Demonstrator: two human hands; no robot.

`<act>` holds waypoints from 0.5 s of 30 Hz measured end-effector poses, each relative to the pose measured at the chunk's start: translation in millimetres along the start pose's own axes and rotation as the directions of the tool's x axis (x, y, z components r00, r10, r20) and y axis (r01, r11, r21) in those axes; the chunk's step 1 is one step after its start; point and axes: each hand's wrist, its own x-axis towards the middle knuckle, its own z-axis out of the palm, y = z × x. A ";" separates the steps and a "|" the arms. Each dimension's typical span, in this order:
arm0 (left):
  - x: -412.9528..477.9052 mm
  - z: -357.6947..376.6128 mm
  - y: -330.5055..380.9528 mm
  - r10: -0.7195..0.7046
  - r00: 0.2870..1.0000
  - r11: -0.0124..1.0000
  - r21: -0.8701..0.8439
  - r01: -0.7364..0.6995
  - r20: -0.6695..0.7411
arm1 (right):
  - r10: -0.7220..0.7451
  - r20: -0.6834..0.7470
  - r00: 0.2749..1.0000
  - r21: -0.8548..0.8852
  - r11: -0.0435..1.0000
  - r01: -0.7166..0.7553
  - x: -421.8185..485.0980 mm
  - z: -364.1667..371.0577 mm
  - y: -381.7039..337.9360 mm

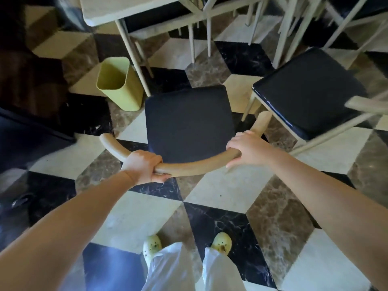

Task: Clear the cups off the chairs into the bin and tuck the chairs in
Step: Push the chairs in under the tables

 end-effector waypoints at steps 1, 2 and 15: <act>0.8 -3.8 2.2 -0.026 0.999 1.000 -0.001 0.027 0.034 | 0.000 -0.020 1.000 0.010 1.000 0.000 -0.4 0.5 -0.3; 1.0 -7.1 4.4 -0.054 0.995 0.999 0.007 0.054 0.082 | -0.003 -0.045 0.999 0.021 1.000 0.003 -1.1 1.2 -0.6; 16.3 -37.9 4.3 -0.200 0.807 0.976 0.045 0.211 0.555 | 0.039 -0.125 0.991 0.135 0.991 -0.022 -4.5 6.8 -0.2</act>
